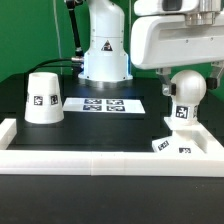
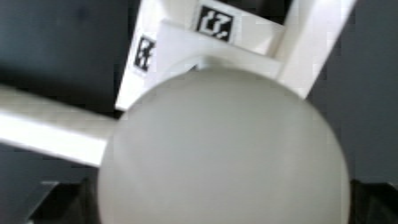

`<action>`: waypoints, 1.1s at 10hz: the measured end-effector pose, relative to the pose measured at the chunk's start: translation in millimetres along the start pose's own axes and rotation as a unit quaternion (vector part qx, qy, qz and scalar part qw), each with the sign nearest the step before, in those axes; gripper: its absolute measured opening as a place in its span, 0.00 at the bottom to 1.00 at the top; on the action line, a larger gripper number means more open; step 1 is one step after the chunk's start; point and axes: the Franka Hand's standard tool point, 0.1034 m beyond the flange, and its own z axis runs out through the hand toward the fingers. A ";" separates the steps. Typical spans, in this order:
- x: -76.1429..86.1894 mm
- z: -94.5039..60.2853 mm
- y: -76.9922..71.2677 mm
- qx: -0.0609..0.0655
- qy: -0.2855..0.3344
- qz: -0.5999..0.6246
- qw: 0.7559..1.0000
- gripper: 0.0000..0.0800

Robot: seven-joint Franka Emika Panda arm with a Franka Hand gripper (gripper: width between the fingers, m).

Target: Assemble lamp

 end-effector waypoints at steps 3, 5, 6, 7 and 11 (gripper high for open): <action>1.2 -0.5 1.7 -0.004 0.002 -0.108 0.994 0.87; 0.8 -0.3 2.8 -0.004 0.001 -0.161 0.987 0.87; 0.5 -0.2 3.6 -0.004 0.001 -0.192 0.981 0.87; 0.1 -0.2 4.5 -0.004 0.000 -0.227 0.974 0.87; -4.1 2.5 4.8 -0.013 -0.011 -0.373 0.928 0.87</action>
Offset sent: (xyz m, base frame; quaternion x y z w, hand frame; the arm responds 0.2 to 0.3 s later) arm 0.0000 0.0000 0.0000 0.0000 0.0000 -0.1296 0.9916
